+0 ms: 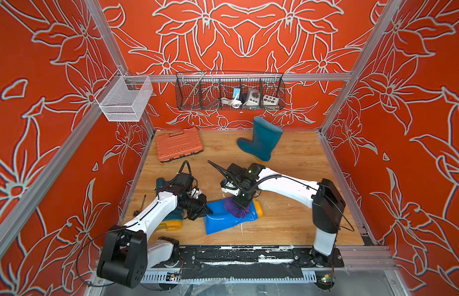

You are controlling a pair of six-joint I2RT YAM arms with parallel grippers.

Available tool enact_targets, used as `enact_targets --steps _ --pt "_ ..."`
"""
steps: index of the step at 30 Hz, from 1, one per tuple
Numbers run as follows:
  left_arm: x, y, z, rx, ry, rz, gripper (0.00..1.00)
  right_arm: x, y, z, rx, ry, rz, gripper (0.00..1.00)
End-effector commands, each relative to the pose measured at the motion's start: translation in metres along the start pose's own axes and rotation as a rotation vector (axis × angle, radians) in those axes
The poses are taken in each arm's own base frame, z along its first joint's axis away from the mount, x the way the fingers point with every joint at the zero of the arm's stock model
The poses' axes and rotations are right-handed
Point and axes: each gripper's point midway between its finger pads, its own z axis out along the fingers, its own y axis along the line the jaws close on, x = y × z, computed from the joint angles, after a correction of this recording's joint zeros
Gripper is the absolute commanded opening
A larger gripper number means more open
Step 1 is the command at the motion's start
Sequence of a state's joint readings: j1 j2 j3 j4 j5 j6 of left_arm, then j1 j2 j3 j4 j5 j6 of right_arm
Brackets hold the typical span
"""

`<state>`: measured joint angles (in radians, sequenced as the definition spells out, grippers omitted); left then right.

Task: Wipe the rubber boots with a cloth
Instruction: Wipe the dirt off the rubber boot.

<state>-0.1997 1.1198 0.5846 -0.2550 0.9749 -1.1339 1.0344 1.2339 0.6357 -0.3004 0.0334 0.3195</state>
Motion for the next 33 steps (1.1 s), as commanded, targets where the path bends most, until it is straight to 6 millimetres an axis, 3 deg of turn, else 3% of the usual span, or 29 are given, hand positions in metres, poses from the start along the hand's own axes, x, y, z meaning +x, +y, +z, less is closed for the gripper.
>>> enact_targets --steps 1,5,7,10,15,17,20,22,26,29,31,33 --pt "0.016 -0.017 -0.004 0.033 0.088 0.069 0.0 -0.039 0.049 -0.002 -0.084 -0.054 -0.149 0.0" --pt "0.017 -0.011 -0.003 0.019 0.095 0.07 0.0 -0.053 0.116 0.022 -0.182 0.038 -0.345 0.0" --pt "0.017 -0.008 -0.003 0.015 0.095 0.077 0.0 -0.06 0.127 0.027 -0.176 0.061 -0.377 0.0" --pt "0.022 -0.006 -0.009 -0.013 0.099 0.141 0.0 -0.059 0.098 0.018 -0.1 0.045 -0.318 0.0" --pt "0.034 0.005 -0.014 -0.072 0.144 0.239 0.0 -0.041 0.003 -0.021 0.021 0.06 0.01 0.0" --pt "0.036 0.005 -0.011 -0.042 0.182 0.233 0.0 -0.048 -0.01 -0.045 0.041 0.028 0.033 0.0" --pt "0.032 0.014 -0.009 -0.076 0.186 0.238 0.0 -0.077 0.001 -0.063 -0.024 0.002 0.024 0.0" --pt "0.026 0.029 -0.008 -0.153 0.168 0.225 0.0 -0.096 0.019 -0.056 -0.1 0.036 0.021 0.0" --pt "0.016 0.058 -0.009 -0.273 0.129 0.142 0.0 -0.129 0.071 -0.015 -0.301 0.155 0.001 0.0" --pt "0.011 0.069 -0.012 -0.315 0.069 0.114 0.0 -0.132 0.103 0.013 -0.358 0.269 -0.097 0.0" --pt "0.01 0.076 -0.016 -0.343 0.03 0.106 0.0 -0.121 0.111 0.03 -0.356 0.367 -0.163 0.0" --pt "0.009 0.084 -0.021 -0.385 -0.006 0.086 0.0 -0.108 0.09 0.046 -0.281 0.48 -0.196 0.0"
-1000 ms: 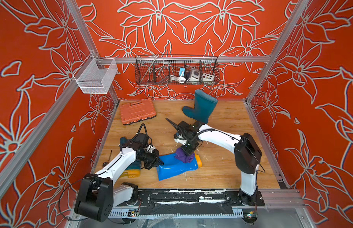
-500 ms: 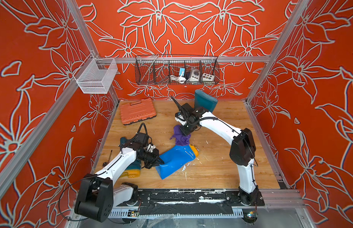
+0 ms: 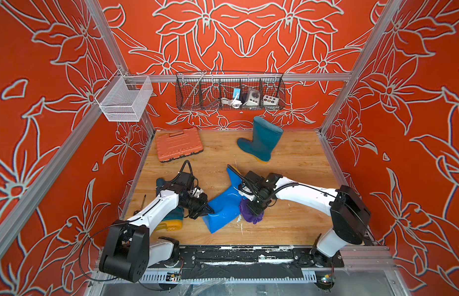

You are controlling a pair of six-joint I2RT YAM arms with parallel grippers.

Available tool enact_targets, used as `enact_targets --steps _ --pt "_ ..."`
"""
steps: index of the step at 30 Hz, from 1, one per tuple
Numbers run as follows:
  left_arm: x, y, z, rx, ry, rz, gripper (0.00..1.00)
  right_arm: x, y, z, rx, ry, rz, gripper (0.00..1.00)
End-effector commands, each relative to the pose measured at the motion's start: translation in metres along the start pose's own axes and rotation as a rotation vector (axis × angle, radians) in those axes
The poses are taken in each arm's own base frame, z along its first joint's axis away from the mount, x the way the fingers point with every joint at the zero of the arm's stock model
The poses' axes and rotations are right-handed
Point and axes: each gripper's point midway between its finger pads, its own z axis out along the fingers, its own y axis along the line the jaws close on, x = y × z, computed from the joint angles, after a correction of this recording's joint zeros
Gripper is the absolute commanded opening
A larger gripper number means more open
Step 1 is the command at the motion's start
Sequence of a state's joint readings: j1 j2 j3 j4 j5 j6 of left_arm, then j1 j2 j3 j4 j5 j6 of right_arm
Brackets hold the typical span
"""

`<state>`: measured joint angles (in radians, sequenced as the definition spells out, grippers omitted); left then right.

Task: Wipe the rubber boots with a cloth
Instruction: Wipe the dirt off the rubber boot.

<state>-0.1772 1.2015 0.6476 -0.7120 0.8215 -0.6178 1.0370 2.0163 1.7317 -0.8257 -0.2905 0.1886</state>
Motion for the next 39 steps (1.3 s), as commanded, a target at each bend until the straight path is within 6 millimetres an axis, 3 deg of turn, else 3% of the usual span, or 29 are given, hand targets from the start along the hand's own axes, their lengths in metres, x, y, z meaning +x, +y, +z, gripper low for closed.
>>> enact_targets --steps 1,4,6,8,10,13,17,22,24,25,27,29,31,34,37,39 --pt "0.005 0.018 -0.005 -0.08 -0.035 -0.052 0.0 0.05 -0.023 0.007 0.049 0.301 -0.04 0.0" --pt "0.006 0.019 -0.005 -0.097 -0.018 -0.061 0.0 0.05 -0.096 -0.007 0.205 0.351 0.042 0.0" --pt "0.006 0.02 -0.003 -0.1 -0.003 -0.07 0.0 0.042 -0.144 -0.028 0.287 0.303 0.14 0.0" --pt "0.006 0.021 -0.003 -0.103 -0.003 -0.073 0.0 0.03 -0.175 -0.05 0.335 0.229 0.221 0.0" --pt "0.005 0.021 -0.004 -0.107 -0.011 -0.072 0.0 0.014 -0.19 -0.069 0.364 0.157 0.251 0.0" --pt "0.005 0.021 -0.005 -0.11 -0.018 -0.066 0.0 -0.01 -0.185 -0.086 0.36 0.073 0.226 0.0" --pt "0.004 0.021 -0.005 -0.113 -0.021 -0.064 0.0 -0.011 -0.145 -0.082 0.269 0.042 0.176 0.0" --pt "0.001 0.016 -0.006 -0.097 -0.036 -0.044 0.0 0.026 -0.051 -0.061 0.097 0.055 -0.016 0.0" --pt "-0.002 0.013 -0.005 -0.084 -0.043 -0.029 0.0 0.057 -0.028 -0.047 0.056 0.114 -0.071 0.0" --pt "-0.003 0.013 -0.005 -0.08 -0.044 -0.026 0.0 0.067 -0.028 -0.041 0.047 0.136 -0.056 0.0" --pt "-0.004 0.012 -0.004 -0.076 -0.04 -0.024 0.0 0.09 -0.047 -0.026 0.07 0.204 0.004 0.0" --pt "-0.003 0.013 -0.003 -0.074 -0.035 -0.026 0.0 0.093 -0.075 -0.021 0.112 0.224 0.072 0.0" --pt "-0.002 0.012 -0.004 -0.067 -0.034 -0.023 0.0 0.075 -0.105 -0.024 0.155 0.177 0.148 0.0" --pt "-0.001 0.011 -0.005 -0.062 -0.036 -0.02 0.0 0.03 -0.141 -0.04 0.208 0.066 0.223 0.0" --pt "0.001 0.011 -0.004 -0.06 -0.029 -0.024 0.0 -0.009 -0.149 -0.065 0.254 -0.016 0.208 0.0" --pt "0.001 0.011 -0.005 -0.064 -0.031 -0.024 0.0 -0.018 -0.143 -0.073 0.233 -0.059 0.207 0.0"
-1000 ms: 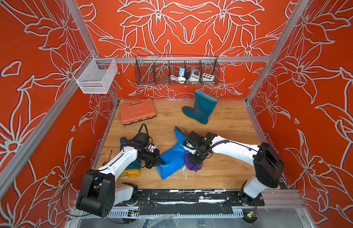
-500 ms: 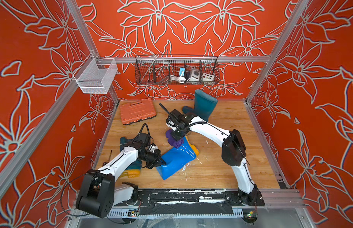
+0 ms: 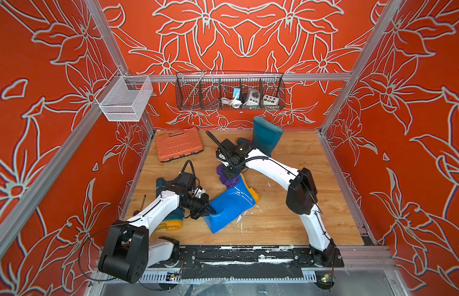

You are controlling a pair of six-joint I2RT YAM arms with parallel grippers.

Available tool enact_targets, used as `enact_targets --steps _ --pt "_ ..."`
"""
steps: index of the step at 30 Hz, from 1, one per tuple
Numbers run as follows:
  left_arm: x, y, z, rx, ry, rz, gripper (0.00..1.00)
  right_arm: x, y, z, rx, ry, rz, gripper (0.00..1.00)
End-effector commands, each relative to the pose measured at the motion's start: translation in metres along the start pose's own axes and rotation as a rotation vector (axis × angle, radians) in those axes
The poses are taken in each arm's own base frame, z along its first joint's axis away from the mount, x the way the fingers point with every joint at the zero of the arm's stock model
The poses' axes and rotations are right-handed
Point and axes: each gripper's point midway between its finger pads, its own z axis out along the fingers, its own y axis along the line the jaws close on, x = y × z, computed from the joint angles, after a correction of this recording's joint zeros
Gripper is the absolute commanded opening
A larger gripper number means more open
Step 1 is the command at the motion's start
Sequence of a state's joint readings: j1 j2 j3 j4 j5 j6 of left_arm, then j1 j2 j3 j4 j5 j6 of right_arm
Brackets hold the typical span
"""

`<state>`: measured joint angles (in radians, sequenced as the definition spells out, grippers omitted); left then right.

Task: Wipe the rubber boots with a cloth
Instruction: Wipe the dirt off the rubber boot, then place the cleaning item at the center of the board.

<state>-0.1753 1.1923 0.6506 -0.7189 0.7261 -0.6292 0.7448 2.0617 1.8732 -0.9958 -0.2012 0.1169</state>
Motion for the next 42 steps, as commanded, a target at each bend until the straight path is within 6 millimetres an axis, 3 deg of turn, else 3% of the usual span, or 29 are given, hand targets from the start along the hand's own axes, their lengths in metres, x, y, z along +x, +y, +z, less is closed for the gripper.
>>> enact_targets --steps 1,4,8,11,13,16,23,26,31,36,39,42 --pt "0.01 0.0 -0.003 0.004 0.03 -0.014 0.0 -0.012 0.004 -0.022 0.026 -0.071 0.0 0.0" --pt "0.007 -0.002 -0.003 0.01 0.023 -0.008 0.0 0.023 0.016 -0.015 -0.013 -0.029 -0.004 0.0" --pt "0.002 -0.003 0.002 0.016 0.031 -0.002 0.0 0.098 0.043 -0.002 -0.054 0.043 -0.03 0.0" --pt "0.002 -0.005 0.004 0.033 0.052 0.006 0.0 0.147 0.051 0.008 -0.061 0.103 -0.002 0.0" --pt "0.003 -0.007 0.006 0.051 0.063 0.013 0.0 0.156 0.051 0.011 -0.069 0.102 0.024 0.0" --pt "0.006 -0.007 0.007 0.057 0.073 0.009 0.0 0.138 0.047 0.013 -0.04 0.083 0.004 0.0" --pt "0.009 -0.01 0.007 0.068 0.082 0.027 0.0 0.046 0.042 0.013 -0.015 0.042 -0.047 0.0" --pt "0.011 -0.01 0.008 0.059 0.076 0.035 0.0 0.02 0.042 0.021 0.001 0.055 -0.059 0.0" --pt "0.012 -0.01 0.008 0.056 0.076 0.043 0.0 -0.012 0.016 0.028 0.131 0.043 -0.036 0.0" --pt "0.013 -0.01 0.008 0.053 0.073 0.044 0.0 -0.034 0.011 -0.003 0.188 -0.041 -0.046 0.0" --pt "0.011 -0.009 0.007 0.046 0.067 0.042 0.0 -0.043 0.02 -0.04 0.157 -0.174 -0.047 0.0" --pt "0.01 -0.007 0.008 0.031 0.062 0.04 0.0 -0.035 0.02 -0.078 0.151 -0.283 -0.038 0.0"
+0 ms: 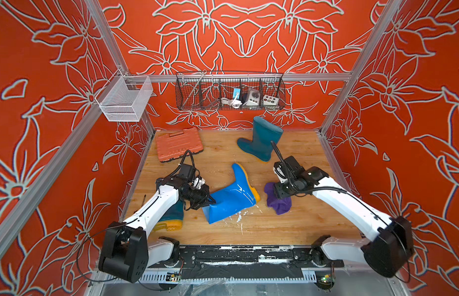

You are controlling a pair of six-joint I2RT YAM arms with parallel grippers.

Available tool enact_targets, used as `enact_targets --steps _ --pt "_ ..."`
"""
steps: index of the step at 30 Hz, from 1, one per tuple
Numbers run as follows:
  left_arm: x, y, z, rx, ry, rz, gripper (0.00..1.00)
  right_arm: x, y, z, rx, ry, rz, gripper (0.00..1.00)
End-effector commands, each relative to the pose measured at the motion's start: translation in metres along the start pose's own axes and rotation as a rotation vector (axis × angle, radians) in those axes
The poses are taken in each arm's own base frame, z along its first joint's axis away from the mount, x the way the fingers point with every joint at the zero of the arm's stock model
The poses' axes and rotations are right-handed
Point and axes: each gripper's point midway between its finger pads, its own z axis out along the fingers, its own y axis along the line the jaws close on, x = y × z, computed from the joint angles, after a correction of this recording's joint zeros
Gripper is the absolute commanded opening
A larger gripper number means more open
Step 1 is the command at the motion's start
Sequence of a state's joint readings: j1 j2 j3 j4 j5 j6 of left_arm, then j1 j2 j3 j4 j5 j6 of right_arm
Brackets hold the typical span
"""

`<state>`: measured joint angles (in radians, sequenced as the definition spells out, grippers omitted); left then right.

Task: Wipe the rubber boots with a cloth
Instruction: Place the cleaning item at the center of the board.

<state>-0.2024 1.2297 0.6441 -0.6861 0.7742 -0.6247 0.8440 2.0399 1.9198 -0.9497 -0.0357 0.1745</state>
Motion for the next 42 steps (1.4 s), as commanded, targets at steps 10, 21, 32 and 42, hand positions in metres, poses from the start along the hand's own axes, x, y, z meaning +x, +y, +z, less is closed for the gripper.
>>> enact_targets --steps 10,21,32,42 --pt "-0.014 -0.014 -0.013 -0.016 -0.075 0.069 0.0 0.12 -0.093 -0.068 0.07 -0.04 0.32 0.06" --pt "-0.025 -0.038 -0.026 0.003 -0.105 0.109 0.0 0.204 -0.104 -0.079 0.168 0.031 0.397 0.64" --pt "-0.037 -0.073 -0.046 0.027 -0.142 0.16 0.0 0.201 -0.108 -0.116 0.207 -0.075 0.411 0.72" --pt "-0.04 -0.08 -0.049 0.026 -0.136 0.162 0.0 0.211 -0.096 -0.117 0.154 -0.008 0.448 0.78"
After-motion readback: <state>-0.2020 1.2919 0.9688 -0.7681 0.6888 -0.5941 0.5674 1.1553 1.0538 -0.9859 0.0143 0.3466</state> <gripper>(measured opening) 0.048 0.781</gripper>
